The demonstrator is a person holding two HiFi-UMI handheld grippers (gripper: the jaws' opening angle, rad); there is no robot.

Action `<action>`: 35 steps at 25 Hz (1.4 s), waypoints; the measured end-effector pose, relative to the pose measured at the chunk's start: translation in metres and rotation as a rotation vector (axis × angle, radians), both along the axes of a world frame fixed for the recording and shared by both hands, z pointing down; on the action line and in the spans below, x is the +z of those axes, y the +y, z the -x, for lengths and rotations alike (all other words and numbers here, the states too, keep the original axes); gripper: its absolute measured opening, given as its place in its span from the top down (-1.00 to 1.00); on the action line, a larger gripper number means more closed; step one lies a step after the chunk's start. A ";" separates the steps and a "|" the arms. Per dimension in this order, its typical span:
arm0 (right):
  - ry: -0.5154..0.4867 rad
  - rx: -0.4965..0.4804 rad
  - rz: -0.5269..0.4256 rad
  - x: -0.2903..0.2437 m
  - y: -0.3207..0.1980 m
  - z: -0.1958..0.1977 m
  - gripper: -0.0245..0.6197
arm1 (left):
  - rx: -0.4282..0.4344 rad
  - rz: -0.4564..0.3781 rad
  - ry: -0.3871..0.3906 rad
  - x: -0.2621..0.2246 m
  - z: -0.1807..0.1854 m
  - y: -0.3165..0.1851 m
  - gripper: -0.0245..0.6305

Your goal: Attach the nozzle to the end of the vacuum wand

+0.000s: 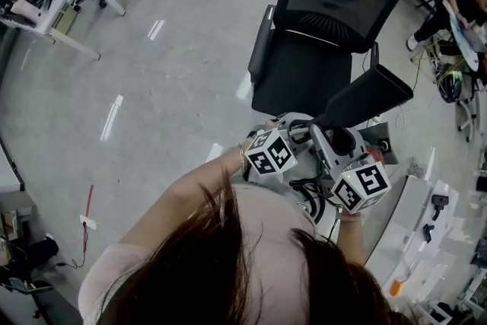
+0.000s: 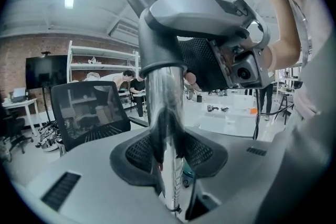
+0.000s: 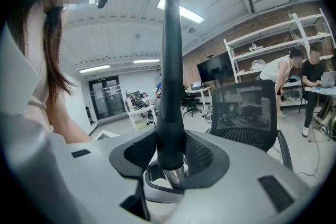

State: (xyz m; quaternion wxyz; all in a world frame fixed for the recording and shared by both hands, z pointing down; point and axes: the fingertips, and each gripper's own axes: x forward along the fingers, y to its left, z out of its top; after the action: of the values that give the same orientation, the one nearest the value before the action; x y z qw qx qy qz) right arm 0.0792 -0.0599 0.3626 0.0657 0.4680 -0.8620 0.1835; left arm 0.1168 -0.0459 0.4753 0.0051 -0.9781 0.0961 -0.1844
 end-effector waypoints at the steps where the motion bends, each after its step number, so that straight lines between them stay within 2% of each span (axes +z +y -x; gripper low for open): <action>1: -0.004 0.011 -0.005 0.000 0.001 0.000 0.39 | -0.002 -0.001 -0.005 0.000 0.000 0.001 0.48; 12: 0.004 0.249 -0.068 -0.001 0.006 0.000 0.40 | -0.035 -0.008 -0.027 -0.001 0.003 0.002 0.48; 21: 0.045 0.366 -0.096 -0.002 0.007 -0.002 0.40 | -0.087 -0.023 -0.038 -0.001 0.003 0.000 0.48; 27: 0.025 0.337 -0.076 -0.002 0.009 -0.001 0.40 | -0.077 -0.020 -0.013 -0.002 0.004 0.003 0.48; 35: 0.063 0.299 -0.083 0.000 0.008 -0.003 0.40 | -0.126 -0.029 0.006 -0.002 0.002 -0.002 0.48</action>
State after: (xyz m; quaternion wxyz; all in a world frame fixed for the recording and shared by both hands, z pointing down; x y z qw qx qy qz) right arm 0.0824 -0.0516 0.3629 0.0454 0.5989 -0.7871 0.1407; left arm 0.1148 -0.0480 0.4736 0.0073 -0.9705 0.1603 -0.1798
